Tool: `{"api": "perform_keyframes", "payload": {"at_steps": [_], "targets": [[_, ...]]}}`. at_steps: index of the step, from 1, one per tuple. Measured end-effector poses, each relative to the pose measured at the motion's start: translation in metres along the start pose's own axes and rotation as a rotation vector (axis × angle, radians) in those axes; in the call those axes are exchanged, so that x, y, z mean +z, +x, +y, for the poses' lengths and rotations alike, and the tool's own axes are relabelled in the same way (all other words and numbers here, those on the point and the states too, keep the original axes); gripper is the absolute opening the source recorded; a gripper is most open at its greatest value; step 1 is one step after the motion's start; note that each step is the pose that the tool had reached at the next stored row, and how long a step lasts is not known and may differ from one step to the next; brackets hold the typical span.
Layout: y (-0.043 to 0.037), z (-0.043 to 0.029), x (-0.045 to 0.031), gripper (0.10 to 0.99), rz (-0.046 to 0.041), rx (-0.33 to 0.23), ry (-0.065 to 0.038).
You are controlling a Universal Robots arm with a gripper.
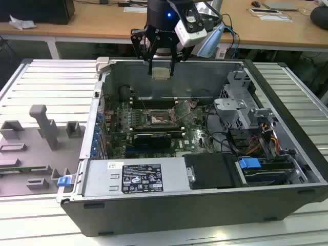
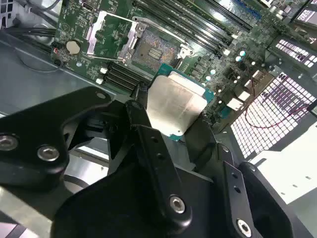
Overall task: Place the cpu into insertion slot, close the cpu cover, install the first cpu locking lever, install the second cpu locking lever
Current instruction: 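Place the cpu into insertion slot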
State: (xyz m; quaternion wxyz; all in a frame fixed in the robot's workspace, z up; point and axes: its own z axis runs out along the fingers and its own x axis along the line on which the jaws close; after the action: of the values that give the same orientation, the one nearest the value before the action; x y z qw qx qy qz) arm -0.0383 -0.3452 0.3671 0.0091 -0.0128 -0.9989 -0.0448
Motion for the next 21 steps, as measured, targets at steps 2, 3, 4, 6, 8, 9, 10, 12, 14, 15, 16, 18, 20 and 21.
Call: {"api": "perform_keyframes", "payload": {"at_steps": [2, 3, 4, 6, 8, 9, 10, 12, 14, 15, 16, 18, 20, 21], "targets": [[0.0000, 0.0000, 0.0000, 0.541, -0.0003, 0.004, 0.000], [0.0000, 0.0000, 0.0000, 0.541, -0.0007, 0.008, 0.000], [0.0000, 0.0000, 0.0000, 0.541, -0.0012, 0.014, 0.000], [0.0000, 0.0000, 0.0000, 0.541, -0.0023, 0.025, 0.000], [0.0000, 0.0000, 0.0000, 0.541, -0.0033, 0.037, -0.001], [0.0000, 0.0000, 0.0000, 0.541, -0.0036, 0.041, -0.001], [0.0000, 0.0000, 0.0000, 0.541, -0.0040, 0.045, -0.001], [0.0000, 0.0000, 0.0001, 0.541, -0.0046, 0.053, -0.001], [0.0000, -0.0001, 0.0001, 0.541, -0.0053, 0.059, -0.001], [0.0000, -0.0001, 0.0002, 0.541, -0.0058, 0.065, -0.001], [0.0000, -0.0001, 0.0002, 0.541, -0.0061, 0.069, -0.001], [0.0000, -0.0001, 0.0002, 0.541, -0.0070, 0.078, -0.002], [0.0000, -0.0001, 0.0002, 0.541, -0.0085, 0.096, -0.002], [0.0000, -0.0001, 0.0002, 0.541, -0.0092, 0.103, -0.002]]}}
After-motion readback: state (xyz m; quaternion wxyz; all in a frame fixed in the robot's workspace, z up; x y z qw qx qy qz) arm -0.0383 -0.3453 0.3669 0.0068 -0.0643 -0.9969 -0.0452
